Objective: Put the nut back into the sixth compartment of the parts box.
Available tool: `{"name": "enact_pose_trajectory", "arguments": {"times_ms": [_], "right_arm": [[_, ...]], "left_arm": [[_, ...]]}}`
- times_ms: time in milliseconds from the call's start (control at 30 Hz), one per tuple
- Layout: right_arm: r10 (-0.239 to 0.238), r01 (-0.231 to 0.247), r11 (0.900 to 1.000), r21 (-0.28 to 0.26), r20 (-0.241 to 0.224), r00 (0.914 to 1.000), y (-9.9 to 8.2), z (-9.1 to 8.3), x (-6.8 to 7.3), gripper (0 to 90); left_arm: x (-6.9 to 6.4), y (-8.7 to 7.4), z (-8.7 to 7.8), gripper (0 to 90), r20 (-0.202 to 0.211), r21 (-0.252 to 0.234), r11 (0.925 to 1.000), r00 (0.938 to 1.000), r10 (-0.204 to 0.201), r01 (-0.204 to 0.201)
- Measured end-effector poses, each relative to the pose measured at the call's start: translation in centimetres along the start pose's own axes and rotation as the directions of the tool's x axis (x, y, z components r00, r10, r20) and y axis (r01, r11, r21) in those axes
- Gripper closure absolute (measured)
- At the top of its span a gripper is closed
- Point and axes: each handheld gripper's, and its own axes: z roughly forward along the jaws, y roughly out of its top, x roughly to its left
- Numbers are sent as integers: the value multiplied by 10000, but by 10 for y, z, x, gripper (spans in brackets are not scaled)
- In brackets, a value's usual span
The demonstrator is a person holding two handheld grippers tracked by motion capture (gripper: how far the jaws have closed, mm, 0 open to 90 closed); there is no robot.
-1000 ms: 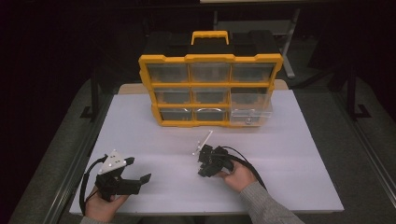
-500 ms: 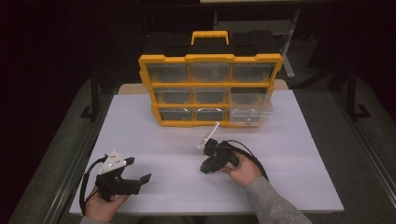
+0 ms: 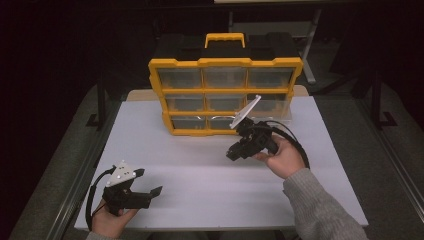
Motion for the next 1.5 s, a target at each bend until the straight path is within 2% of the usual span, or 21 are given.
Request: {"name": "enact_pose_trajectory", "arguments": {"times_ms": [100, 133, 400, 600, 733, 800, 867, 1000, 1067, 1100, 1200, 1267, 1333, 1433, 1500], "right_arm": [[121, -121, 9999, 39, 148, 9998, 7, -21, -4, 693], [17, -17, 10000, -11, 226, 9997, 9, -25, -6, 693], [501, -482, 9983, -333, 588, 9970, 24, -71, -21, 693], [1050, -999, 9935, -536, 1029, 9891, 27, -96, -38, 692], [1348, -1268, 9893, -718, 1212, 9834, 27, -106, -50, 693], [1497, -1405, 9871, -765, 1310, 9800, 26, -109, -54, 693], [1646, -1550, 9850, -759, 1426, 9760, 26, -110, -60, 692], [1918, -1828, 9807, -700, 1566, 9689, 23, -109, -71, 693], [2082, -2007, 9778, -609, 1654, 9640, 21, -108, -76, 692], [2112, -2044, 9772, -569, 1694, 9626, 20, -106, -79, 692], [2246, -2179, 9743, -569, 1729, 9590, 17, -103, -82, 693], [2278, -2231, 9737, -468, 1763, 9576, 14, -99, -85, 692], [2365, -2346, 9716, -322, 1798, 9548, 12, -95, -87, 692], [2411, -2409, 9703, -228, 1768, 9543, 10, -87, -90, 692], [2448, -2465, 9691, -125, 1746, 9537, 9, -83, -92, 692]], "left_arm": [[-1, 0, 0, 147, -1, -85, 9999, 9999, -126, 126], [-1, 0, -1, 147, -11, -26, 10000, 10000, -30, 29], [-1, 0, 0, 147, -1, -46, 10000, 10000, -64, 64], [0, 0, -1, 147, 11, -32, 10000, 10000, -84, 85], [-1, 0, -1, 147, 20, -157, 9997, 9998, -197, 197], [0, 0, -1, 146, 7, -53, 10000, 10000, -61, 61], [-1, 0, 0, 147, 34, -164, 9997, 9998, -197, 198], [0, 0, -1, 147, 24, -30, 10000, 10000, -57, 57], [0, 0, -1, 147, 29, -54, 10000, 10000, -63, 64], [-1, 0, 0, 146, 40, -138, 9997, 9998, -197, 197], [0, 0, 1, 147, 51, -131, 9996, 9997, -232, 232], [0, 0, 0, 147, 39, -40, 10000, 10000, -70, 71], [-1, 0, 0, 147, 58, -60, 9999, 9999, -160, 160], [0, 0, -1, 146, 55, 15, 10000, 9999, -91, 90], [-1, 0, 0, 147, 67, -94, 9997, 9997, -234, 235]]}}
